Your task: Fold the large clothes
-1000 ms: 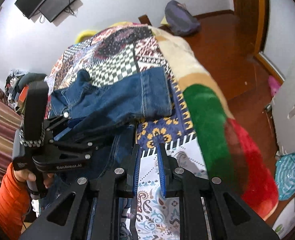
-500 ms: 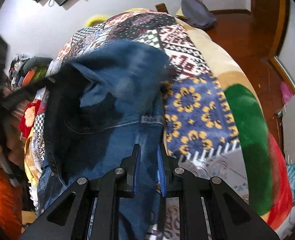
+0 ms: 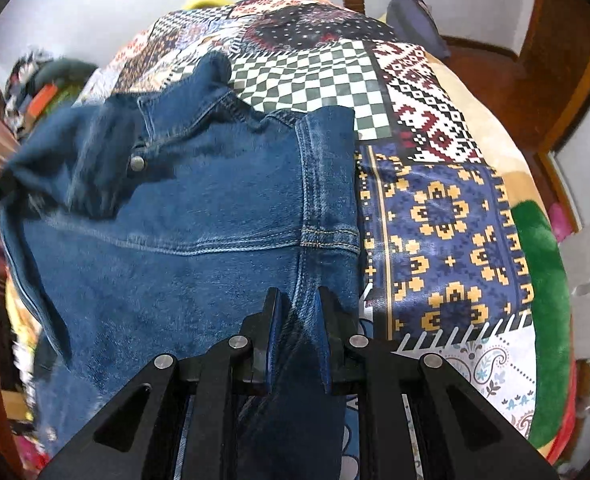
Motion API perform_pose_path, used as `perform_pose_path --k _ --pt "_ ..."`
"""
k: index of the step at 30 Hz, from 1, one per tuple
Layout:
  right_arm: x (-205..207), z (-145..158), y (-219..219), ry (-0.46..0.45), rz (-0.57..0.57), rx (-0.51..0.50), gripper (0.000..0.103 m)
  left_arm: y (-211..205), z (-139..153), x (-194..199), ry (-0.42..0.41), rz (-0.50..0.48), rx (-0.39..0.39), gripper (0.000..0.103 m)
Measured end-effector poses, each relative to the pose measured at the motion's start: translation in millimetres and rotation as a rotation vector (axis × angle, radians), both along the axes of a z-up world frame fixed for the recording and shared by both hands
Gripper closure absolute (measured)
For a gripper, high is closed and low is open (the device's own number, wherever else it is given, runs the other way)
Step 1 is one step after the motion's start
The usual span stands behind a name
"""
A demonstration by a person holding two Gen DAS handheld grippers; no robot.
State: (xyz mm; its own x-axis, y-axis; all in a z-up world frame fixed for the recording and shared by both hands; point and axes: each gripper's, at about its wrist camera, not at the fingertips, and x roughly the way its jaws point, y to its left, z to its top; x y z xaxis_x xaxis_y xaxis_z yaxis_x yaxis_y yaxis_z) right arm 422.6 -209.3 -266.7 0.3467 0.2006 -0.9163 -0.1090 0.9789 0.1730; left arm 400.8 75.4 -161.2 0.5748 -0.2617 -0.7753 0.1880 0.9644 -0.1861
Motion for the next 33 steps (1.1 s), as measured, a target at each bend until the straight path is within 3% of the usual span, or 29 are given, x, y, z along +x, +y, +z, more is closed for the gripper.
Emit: perform_pose_path --k 3,6,10,12,14,17,19,22,25,30,33 --pt "-1 -2 6 -0.012 0.023 -0.042 0.09 24 -42 -13 0.101 0.044 -0.061 0.091" --pt "-1 -5 9 -0.005 0.034 -0.073 0.09 35 -66 -33 0.139 0.073 -0.107 0.087" --pt "-6 -6 12 -0.008 0.036 -0.119 0.089 51 -76 -53 0.122 0.14 -0.074 0.063" --pt "-8 -6 12 -0.004 0.03 -0.121 0.089 61 -77 -58 0.12 0.157 -0.074 0.057" --pt "-11 -8 11 0.001 0.022 -0.12 0.089 69 -80 -65 0.126 0.17 -0.052 0.055" --pt "-16 -9 11 0.003 0.02 -0.123 0.089 78 -85 -79 0.135 0.234 0.108 0.055" --pt "-18 -9 12 0.001 0.018 -0.127 0.089 89 -91 -88 0.151 0.246 0.148 0.055" --pt "-20 -8 14 -0.005 0.018 -0.144 0.089 102 -81 -99 0.162 0.251 0.118 0.055" --pt "-21 -6 17 -0.01 0.022 -0.163 0.089 98 -56 -102 0.105 0.233 0.126 0.055" --pt "-22 -7 14 -0.013 0.014 -0.135 0.089 55 -25 -73 0.037 0.094 0.141 0.048" --pt "-22 -9 5 -0.007 -0.011 -0.074 0.089 23 -24 -53 0.008 0.016 0.185 0.046"
